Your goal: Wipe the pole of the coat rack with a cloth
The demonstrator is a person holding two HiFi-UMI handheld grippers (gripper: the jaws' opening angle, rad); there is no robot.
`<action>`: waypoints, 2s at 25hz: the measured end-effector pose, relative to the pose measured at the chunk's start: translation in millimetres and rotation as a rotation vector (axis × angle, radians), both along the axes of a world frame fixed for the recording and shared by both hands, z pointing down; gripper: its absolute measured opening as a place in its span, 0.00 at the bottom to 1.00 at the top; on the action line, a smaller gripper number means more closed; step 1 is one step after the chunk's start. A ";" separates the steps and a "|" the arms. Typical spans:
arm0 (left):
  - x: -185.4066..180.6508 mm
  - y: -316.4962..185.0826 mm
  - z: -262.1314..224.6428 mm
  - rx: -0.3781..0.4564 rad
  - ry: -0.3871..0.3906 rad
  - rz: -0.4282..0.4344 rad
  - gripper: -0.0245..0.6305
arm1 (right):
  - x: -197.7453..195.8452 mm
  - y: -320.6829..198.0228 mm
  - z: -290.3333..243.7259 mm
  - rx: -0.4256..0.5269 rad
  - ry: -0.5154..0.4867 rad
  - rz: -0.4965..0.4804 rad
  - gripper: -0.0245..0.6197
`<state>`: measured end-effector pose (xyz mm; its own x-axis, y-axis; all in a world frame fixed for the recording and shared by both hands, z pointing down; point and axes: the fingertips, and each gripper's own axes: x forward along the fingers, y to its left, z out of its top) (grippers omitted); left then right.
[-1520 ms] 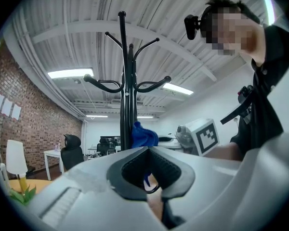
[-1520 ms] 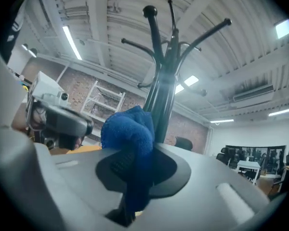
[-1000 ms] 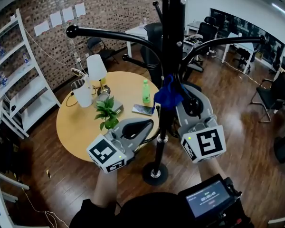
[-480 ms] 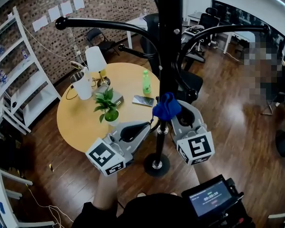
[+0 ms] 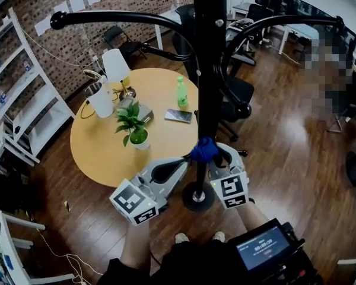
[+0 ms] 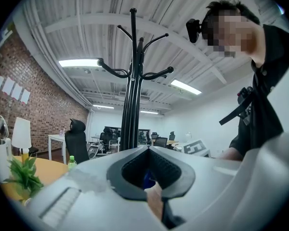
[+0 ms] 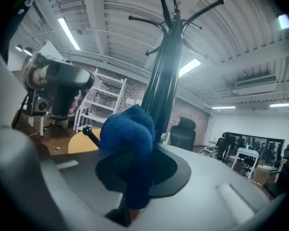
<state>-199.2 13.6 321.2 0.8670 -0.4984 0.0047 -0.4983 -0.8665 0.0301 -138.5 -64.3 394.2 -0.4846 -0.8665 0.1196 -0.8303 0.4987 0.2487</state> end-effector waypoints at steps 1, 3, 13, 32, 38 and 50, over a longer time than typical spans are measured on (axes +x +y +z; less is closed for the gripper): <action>-0.6 1.2 3.2 -0.009 0.001 -0.003 0.04 | -0.3 -0.1 11.2 -0.019 0.012 -0.002 0.12; -3.3 2.6 11.6 -0.034 0.006 -0.012 0.04 | -0.9 0.0 33.5 -0.063 0.037 -0.011 0.11; -0.4 -2.1 -1.0 0.000 -0.009 0.007 0.04 | -3.6 0.4 62.5 -0.180 0.142 -0.021 0.12; 6.2 -27.0 -64.5 0.192 -0.017 0.022 0.04 | 7.0 9.7 -229.5 0.446 -0.186 -0.114 0.12; 1.9 -16.1 -71.9 0.218 -0.018 0.020 0.04 | 3.6 19.9 -250.8 0.490 -0.208 -0.123 0.12; 3.2 -7.7 -60.7 0.180 -0.005 -0.001 0.04 | 10.5 12.1 -244.2 0.463 -0.276 -0.125 0.12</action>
